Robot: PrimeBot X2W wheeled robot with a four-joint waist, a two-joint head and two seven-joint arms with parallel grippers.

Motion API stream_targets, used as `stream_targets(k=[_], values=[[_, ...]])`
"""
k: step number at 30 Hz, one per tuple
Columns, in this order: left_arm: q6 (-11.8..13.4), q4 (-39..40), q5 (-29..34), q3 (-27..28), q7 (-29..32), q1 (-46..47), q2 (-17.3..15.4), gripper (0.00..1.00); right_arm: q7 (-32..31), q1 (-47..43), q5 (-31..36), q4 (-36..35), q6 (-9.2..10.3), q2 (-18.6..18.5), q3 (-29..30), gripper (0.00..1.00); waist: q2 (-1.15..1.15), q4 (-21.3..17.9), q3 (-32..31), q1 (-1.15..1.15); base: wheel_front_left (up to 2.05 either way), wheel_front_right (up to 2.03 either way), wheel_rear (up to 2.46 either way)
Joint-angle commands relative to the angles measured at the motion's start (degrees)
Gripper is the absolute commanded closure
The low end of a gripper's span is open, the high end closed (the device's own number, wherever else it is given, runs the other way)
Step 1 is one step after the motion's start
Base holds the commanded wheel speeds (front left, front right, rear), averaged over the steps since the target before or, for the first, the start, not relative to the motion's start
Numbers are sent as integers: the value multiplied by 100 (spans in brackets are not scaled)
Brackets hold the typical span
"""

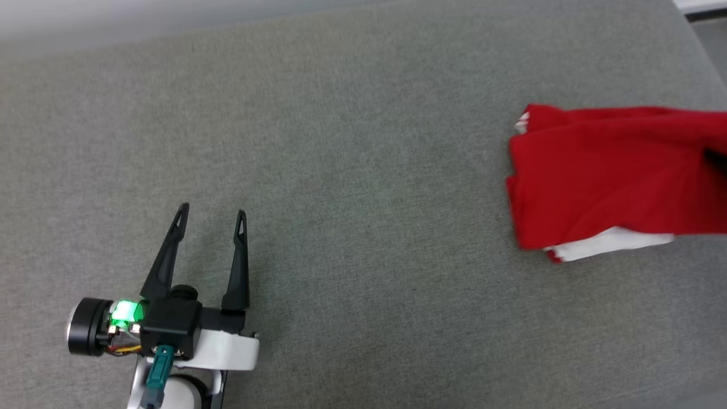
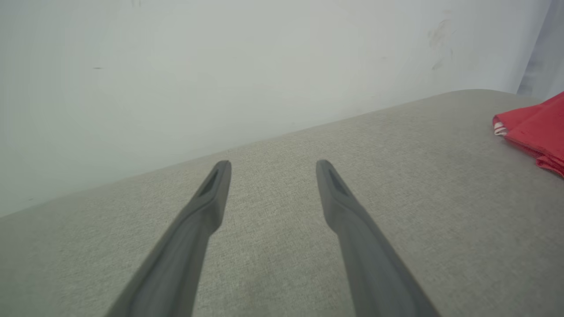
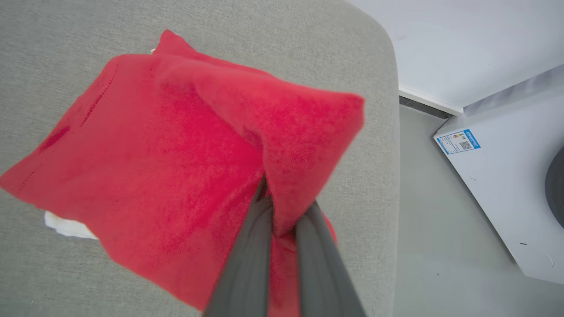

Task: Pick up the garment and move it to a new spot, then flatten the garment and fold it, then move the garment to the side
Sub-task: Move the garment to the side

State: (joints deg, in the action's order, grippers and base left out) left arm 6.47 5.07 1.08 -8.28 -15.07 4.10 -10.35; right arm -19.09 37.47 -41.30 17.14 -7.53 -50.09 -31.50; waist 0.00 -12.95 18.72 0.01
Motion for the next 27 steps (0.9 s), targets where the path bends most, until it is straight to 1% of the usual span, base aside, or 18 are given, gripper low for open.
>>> stream_targets(k=[1,7,12,19,24,25,26,27], values=[[-28,43,23,-1,-12,121,-56,0,6,187,49,149,9,-65,74,100,0,62,311,-1,0,0,0],[16,221,76,-123,-12,413,-108,0,61,679,354,1050,9,-295,379,100,0,335,816,-1,0,0,0],[70,330,60,-184,-12,560,-149,0,179,987,495,1819,9,-311,779,100,0,498,1092,-1,0,0,0],[178,391,29,-229,-13,612,-223,0,331,1240,660,2691,9,-201,1301,100,0,630,1228,-1,0,0,0],[255,364,-6,-255,-12,585,-262,0,381,1280,825,3007,9,-62,1455,100,0,639,1182,-1,0,0,0],[266,352,-19,-258,-13,575,-265,0,374,1280,847,3072,9,-2,1495,67,0,633,1146,-1,0,0,0],[277,338,-31,-260,-12,559,-264,0,373,1272,887,3113,9,39,1520,0,0,625,1102,-1,0,0,0],[289,329,-31,-264,-13,545,-262,0,418,1275,923,3154,9,58,1564,0,0,618,1052,-1,0,0,0]])
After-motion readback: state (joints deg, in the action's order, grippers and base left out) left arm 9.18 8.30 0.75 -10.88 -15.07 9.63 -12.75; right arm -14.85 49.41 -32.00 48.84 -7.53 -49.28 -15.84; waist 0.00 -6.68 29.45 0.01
